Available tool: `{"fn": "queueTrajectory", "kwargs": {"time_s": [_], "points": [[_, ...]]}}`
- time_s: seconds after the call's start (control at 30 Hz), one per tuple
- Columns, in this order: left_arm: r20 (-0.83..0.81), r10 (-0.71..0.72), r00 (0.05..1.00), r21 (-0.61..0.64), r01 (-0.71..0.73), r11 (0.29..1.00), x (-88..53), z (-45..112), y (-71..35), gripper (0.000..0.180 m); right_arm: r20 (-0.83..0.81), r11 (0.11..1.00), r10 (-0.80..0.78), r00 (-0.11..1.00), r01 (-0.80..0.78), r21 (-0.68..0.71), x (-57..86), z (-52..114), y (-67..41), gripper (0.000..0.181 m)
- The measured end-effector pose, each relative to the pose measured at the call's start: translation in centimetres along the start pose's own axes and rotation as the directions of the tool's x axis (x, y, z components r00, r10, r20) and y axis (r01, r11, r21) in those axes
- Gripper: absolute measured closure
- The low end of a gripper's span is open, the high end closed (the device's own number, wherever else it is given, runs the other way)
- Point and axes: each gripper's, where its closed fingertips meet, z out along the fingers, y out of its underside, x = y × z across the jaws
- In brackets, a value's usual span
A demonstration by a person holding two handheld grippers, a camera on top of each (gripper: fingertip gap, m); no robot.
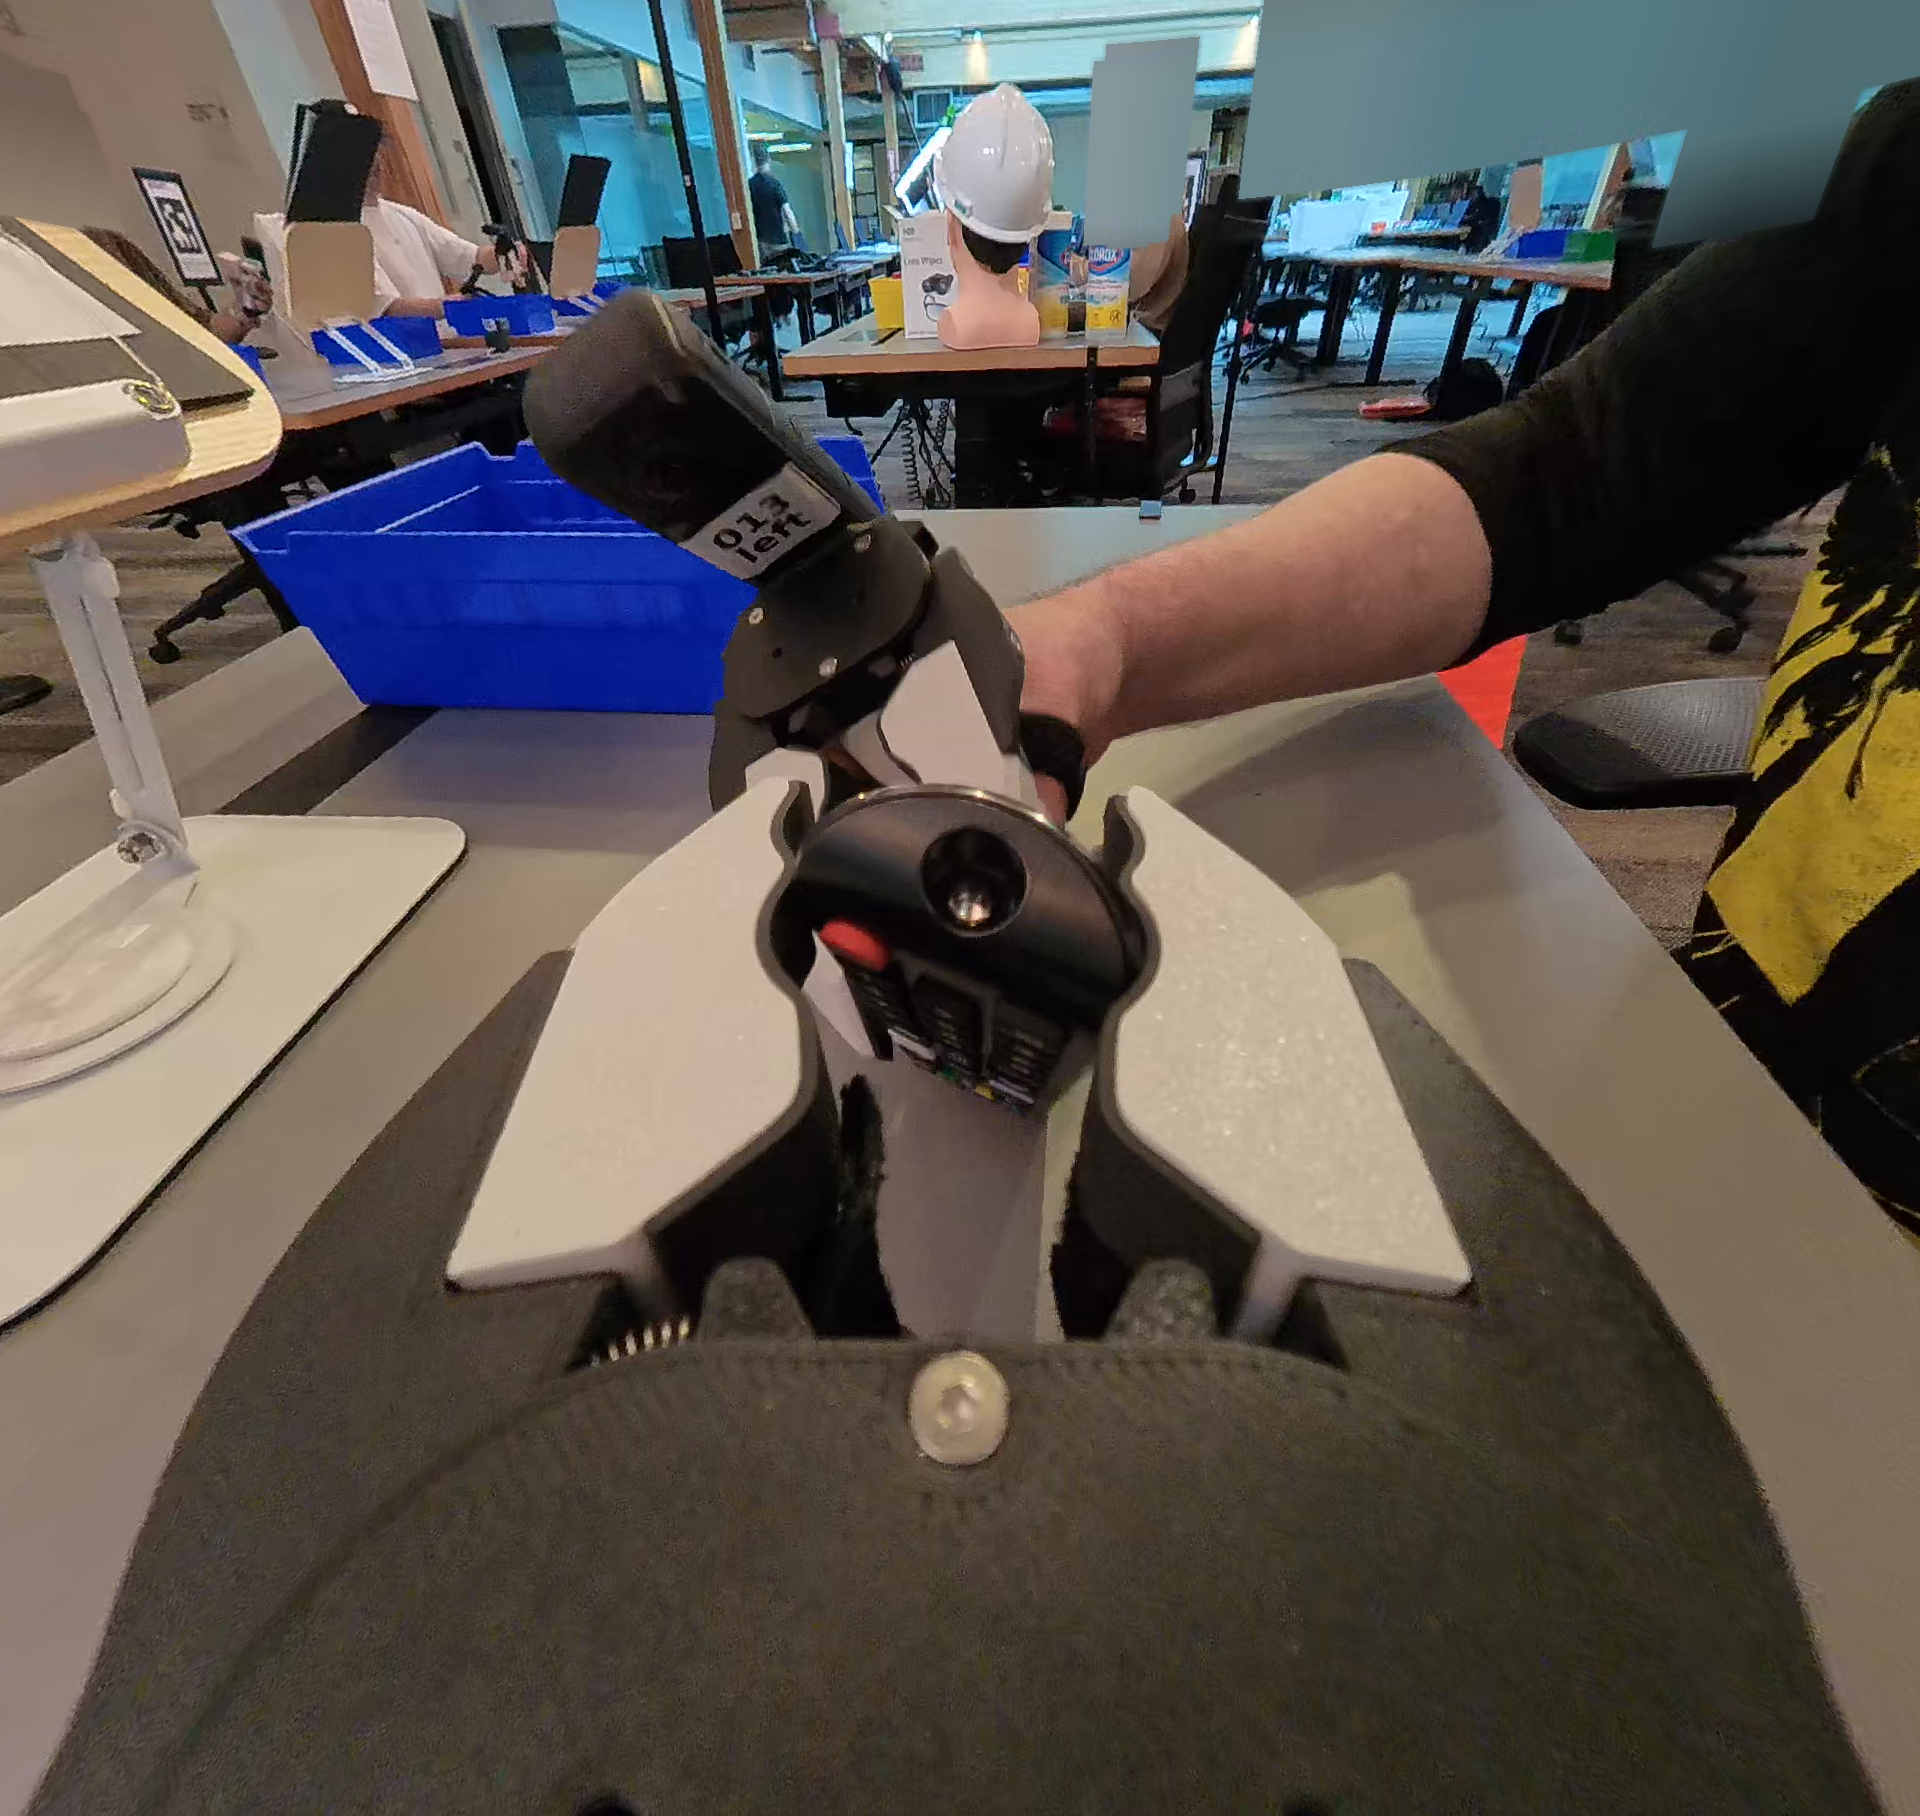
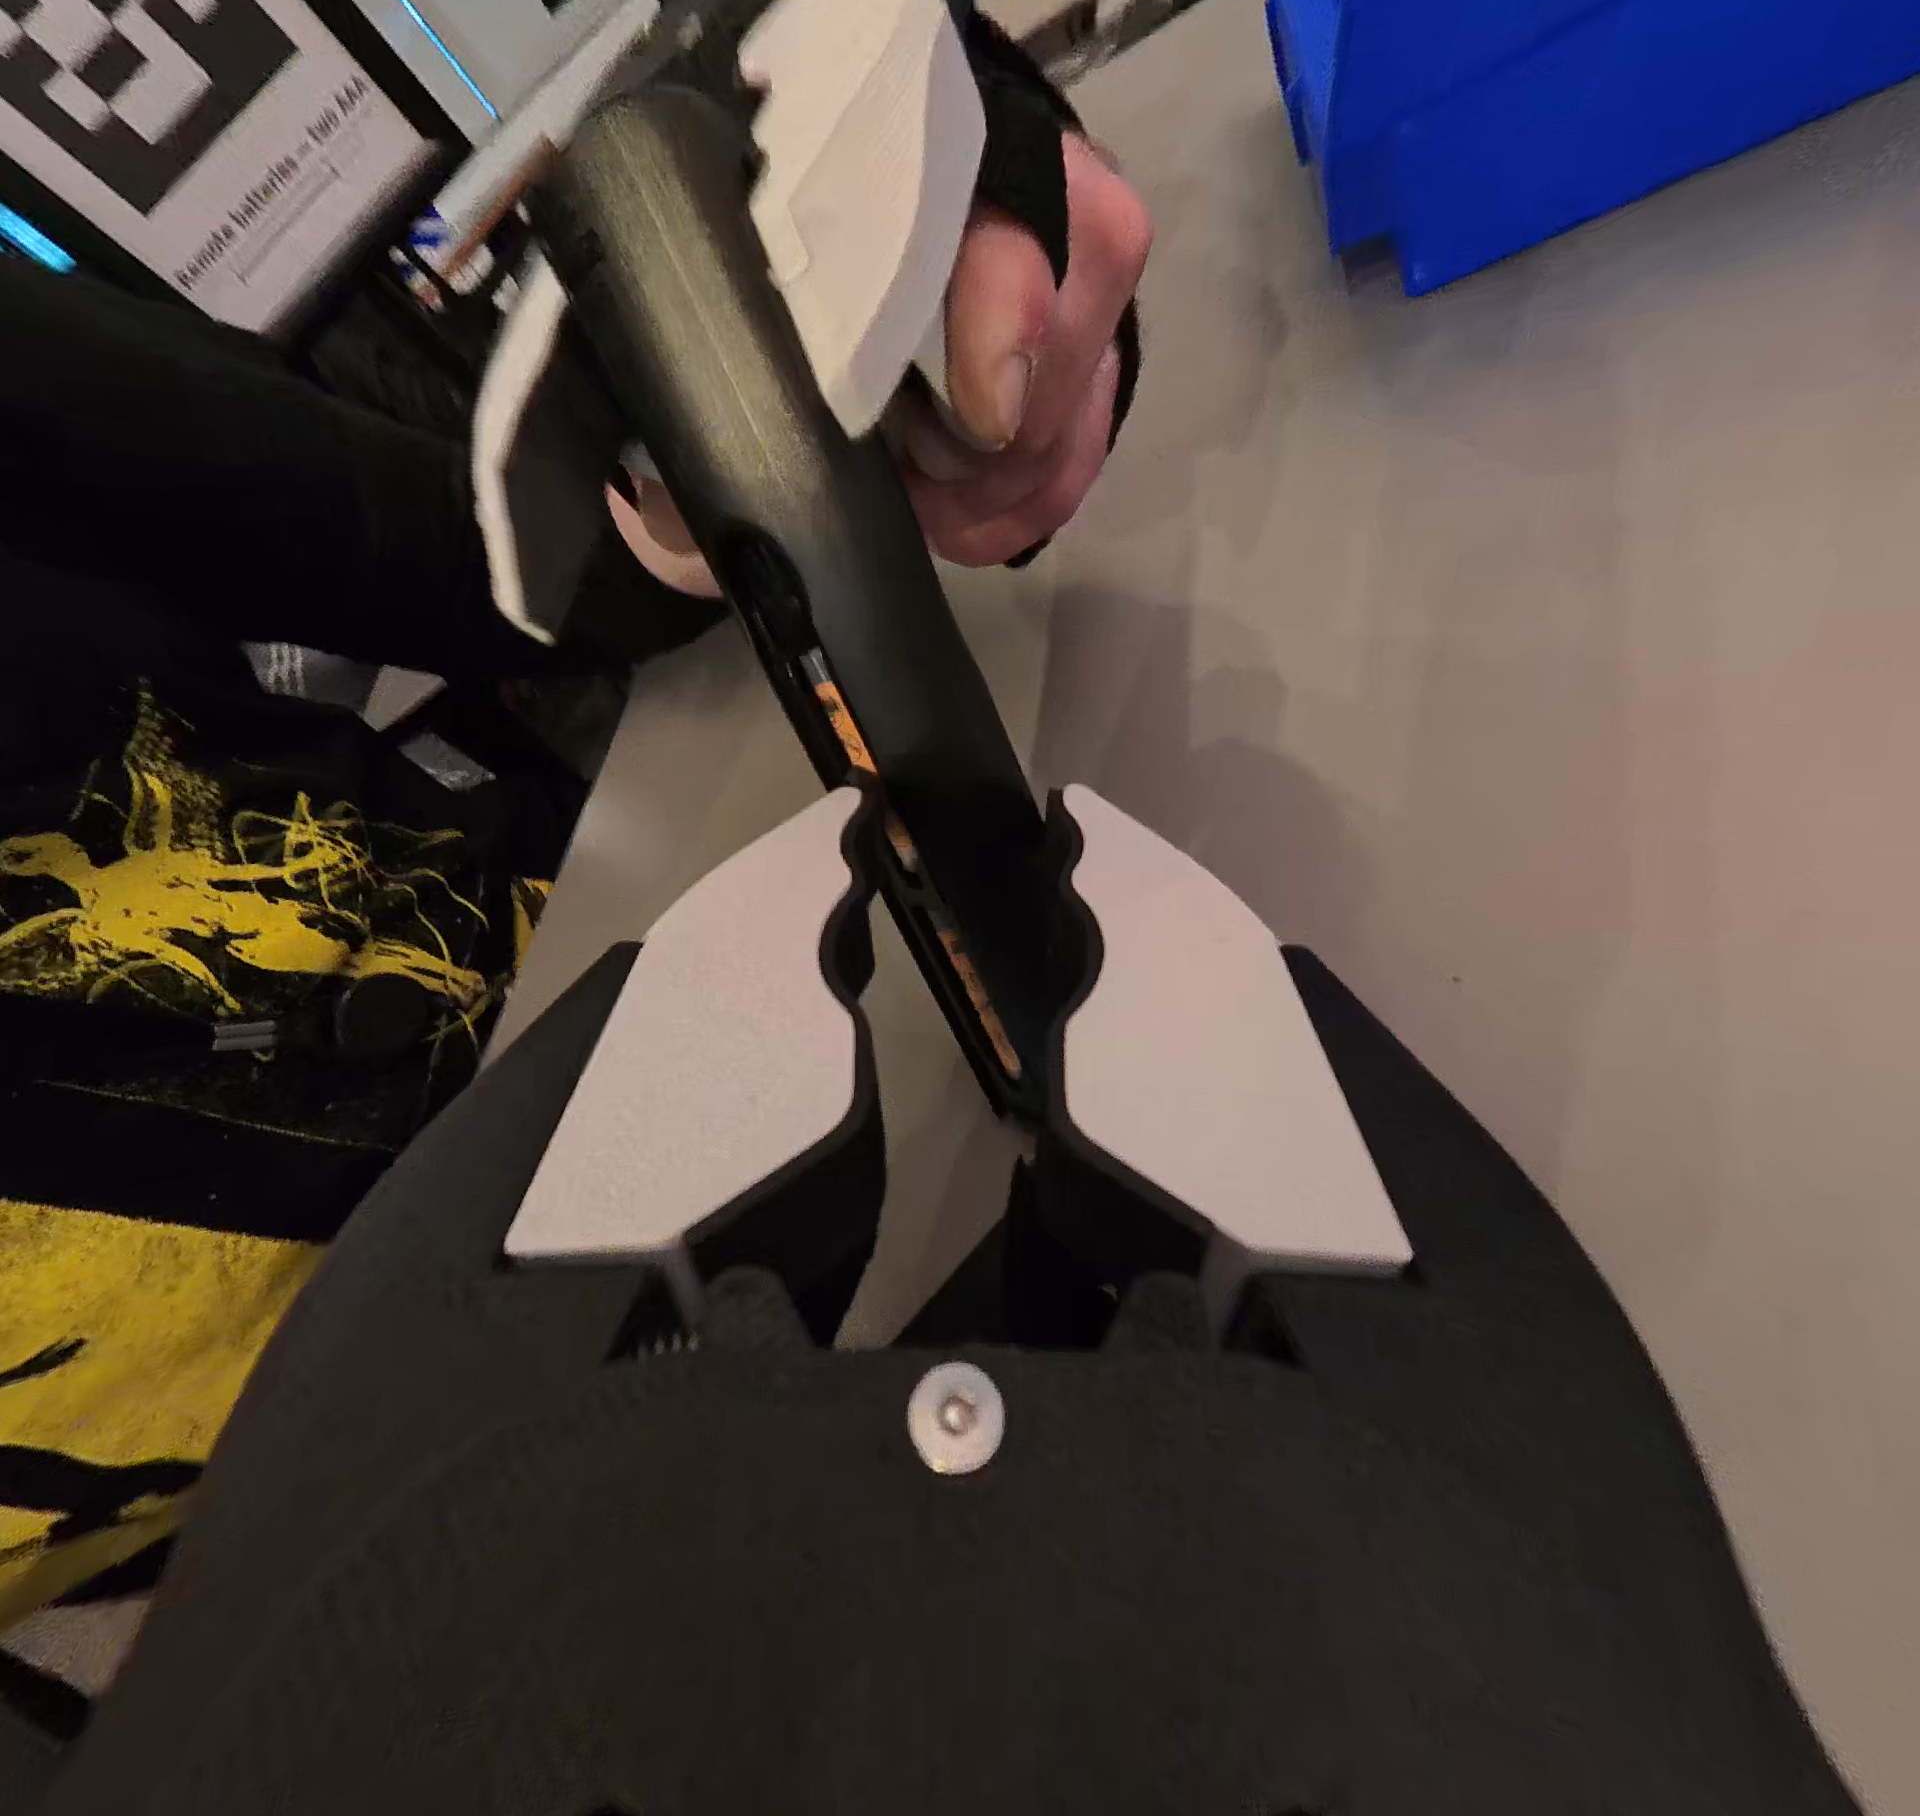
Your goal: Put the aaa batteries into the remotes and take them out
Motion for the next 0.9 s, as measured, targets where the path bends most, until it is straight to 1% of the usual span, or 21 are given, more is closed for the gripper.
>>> {"fn": "queueTrajectory", "kwargs": {"time_s": [0.03,0.13,0.2,0.3,0.47,0.53,0.57,0.67,0.7,0.77,0.83,0.87,0.9], "points": [[0.004,0.007,1.000,-0.007,-0.007,1.000,0.0,0.1,0.0,0.125,0.020,0.999,-0.002,1.000,0.001,0.048,-0.3,-0.1,-0.8,0.151],[0.011,0.004,1.000,-0.006,-0.004,1.000,-0.2,0.0,0.1,0.125,-0.004,1.000,-0.013,1.000,0.013,0.016,-0.4,0.2,-1.3,0.150],[0.014,0.010,1.000,0.000,-0.010,1.000,-0.1,0.0,-0.2,0.126,0.006,0.999,-0.001,1.000,0.001,0.035,-0.5,0.3,-1.5,0.150],[0.013,-0.015,1.000,0.012,0.015,1.000,-0.3,-0.1,-0.1,0.126,0.002,1.000,0.009,1.000,-0.009,0.011,-0.2,0.3,-1.0,0.152],[0.026,-0.033,0.999,0.012,0.033,0.999,-0.6,-0.2,-0.1,0.127,-0.047,0.997,-0.025,0.999,0.021,-0.078,0.4,0.3,-0.1,0.154],[0.035,-0.040,0.999,0.013,0.039,0.999,-0.8,-0.2,-0.1,0.127,-0.020,0.998,0.018,1.000,-0.020,-0.066,0.7,0.3,0.2,0.152],[0.037,-0.045,0.998,0.017,0.044,0.999,-0.8,-0.2,-0.1,0.127,-0.035,0.996,0.003,0.999,-0.006,-0.084,0.7,0.3,0.2,0.152],[0.041,-0.048,0.998,0.021,0.047,0.999,-0.8,-0.3,-0.1,0.127,-0.072,0.977,-0.044,0.996,0.028,-0.213,0.8,0.3,0.3,0.152],[0.045,-0.049,0.998,0.022,0.048,0.999,-0.9,-0.2,-0.1,0.127,-0.069,0.969,-0.034,0.997,0.016,-0.248,0.8,0.3,0.3,0.152],[0.047,-0.043,0.998,0.013,0.042,0.999,-0.9,-0.1,-0.1,0.126,-0.092,0.931,-0.059,0.994,0.021,-0.365,0.8,0.2,0.4,0.152],[0.054,-0.053,0.997,0.017,0.052,0.998,-1.1,-0.3,0.0,0.126,-0.086,0.908,-0.021,0.996,-0.018,-0.419,0.9,0.3,0.4,0.152],[0.057,-0.041,0.998,0.007,0.040,0.999,-1.0,-0.3,0.0,0.126,-0.082,0.894,-0.032,0.996,-0.008,-0.447,0.9,0.3,0.5,0.152],[0.065,-0.037,0.997,0.006,0.036,0.999,-1.0,-0.3,-0.1,0.126,-0.059,0.898,-0.011,0.998,-0.016,-0.440,0.9,0.5,0.4,0.152]]}}
